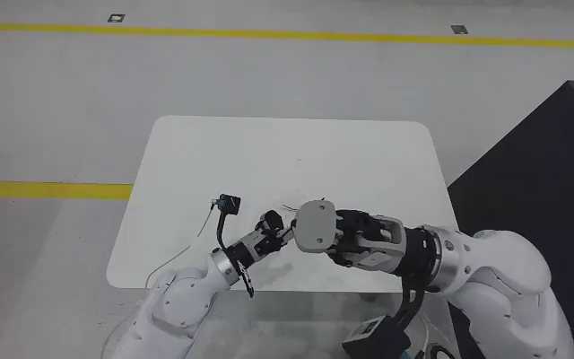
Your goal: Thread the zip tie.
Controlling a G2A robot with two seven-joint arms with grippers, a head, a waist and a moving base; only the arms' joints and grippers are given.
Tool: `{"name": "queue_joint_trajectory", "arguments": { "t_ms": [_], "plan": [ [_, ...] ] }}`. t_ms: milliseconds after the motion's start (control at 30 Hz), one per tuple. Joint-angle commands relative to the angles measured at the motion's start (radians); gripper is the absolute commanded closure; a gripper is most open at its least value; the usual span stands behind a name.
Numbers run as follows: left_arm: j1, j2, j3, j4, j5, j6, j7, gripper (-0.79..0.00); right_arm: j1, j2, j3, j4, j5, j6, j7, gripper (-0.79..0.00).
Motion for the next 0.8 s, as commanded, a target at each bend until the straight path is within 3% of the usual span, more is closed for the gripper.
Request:
{"name": "queue_joint_trajectory", "arguments": {
  "t_ms": [0,333,600,767],
  "plan": [
    [0.000,0.000,0.000,0.000,0.000,0.000,0.000,-0.785,0.041,-0.003,-0.012,0.000,0.033,-0.019,0.013,0.000],
    [0.000,0.000,0.000,0.000,0.000,0.000,0.000,-0.785,0.153,-0.010,0.078,0.000,0.392,-0.161,0.087,0.000],
    [0.000,0.000,0.000,0.000,0.000,0.000,0.000,-0.785,0.224,-0.014,0.045,0.006,0.546,-0.251,0.184,0.000],
    [0.000,0.000,0.000,0.000,0.000,0.000,0.000,-0.785,0.247,-0.013,0.034,0.025,0.622,-0.308,0.162,0.000]
  ]
}}
